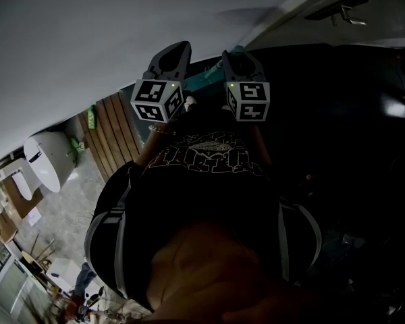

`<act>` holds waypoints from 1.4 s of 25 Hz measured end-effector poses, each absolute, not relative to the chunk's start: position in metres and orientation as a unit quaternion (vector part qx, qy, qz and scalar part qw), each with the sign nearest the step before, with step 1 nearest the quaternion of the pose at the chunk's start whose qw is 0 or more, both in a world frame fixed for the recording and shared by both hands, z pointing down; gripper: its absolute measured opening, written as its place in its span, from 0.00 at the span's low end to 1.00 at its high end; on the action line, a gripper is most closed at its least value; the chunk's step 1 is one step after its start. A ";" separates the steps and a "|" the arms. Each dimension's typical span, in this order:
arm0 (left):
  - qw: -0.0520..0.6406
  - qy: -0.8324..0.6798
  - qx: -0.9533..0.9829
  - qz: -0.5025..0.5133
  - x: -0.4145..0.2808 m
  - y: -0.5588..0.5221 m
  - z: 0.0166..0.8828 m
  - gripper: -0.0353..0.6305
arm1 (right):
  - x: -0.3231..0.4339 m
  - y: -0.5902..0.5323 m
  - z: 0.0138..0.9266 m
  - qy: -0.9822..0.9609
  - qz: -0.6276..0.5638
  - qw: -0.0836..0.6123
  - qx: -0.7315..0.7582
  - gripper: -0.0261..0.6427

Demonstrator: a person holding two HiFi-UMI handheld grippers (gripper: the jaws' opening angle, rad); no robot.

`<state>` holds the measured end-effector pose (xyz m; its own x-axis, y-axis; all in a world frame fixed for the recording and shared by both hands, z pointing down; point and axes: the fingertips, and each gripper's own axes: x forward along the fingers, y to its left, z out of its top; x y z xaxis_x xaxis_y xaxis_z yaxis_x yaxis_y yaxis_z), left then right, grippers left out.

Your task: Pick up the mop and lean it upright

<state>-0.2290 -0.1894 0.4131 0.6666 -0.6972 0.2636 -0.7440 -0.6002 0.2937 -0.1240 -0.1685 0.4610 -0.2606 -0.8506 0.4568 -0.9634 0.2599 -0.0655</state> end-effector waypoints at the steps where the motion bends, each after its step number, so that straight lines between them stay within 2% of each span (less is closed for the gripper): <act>1: 0.191 -0.403 0.893 0.060 -0.228 -0.190 0.412 0.11 | -0.122 -0.167 0.455 -0.776 0.167 0.164 0.586 0.22; 12: 0.189 -0.380 0.904 0.050 -0.207 -0.192 0.404 0.11 | -0.109 -0.160 0.401 -0.779 0.142 0.147 0.593 0.22; 35: 0.170 -0.328 0.927 0.057 -0.177 -0.194 0.404 0.11 | -0.087 -0.157 0.402 -0.762 0.150 0.136 0.615 0.22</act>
<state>-0.1771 -0.1937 0.4036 0.7780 -0.5895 0.2172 -0.6282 -0.7264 0.2787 -0.0867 -0.1567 0.4024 -0.2071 -0.8961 0.3926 -0.9780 0.1991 -0.0615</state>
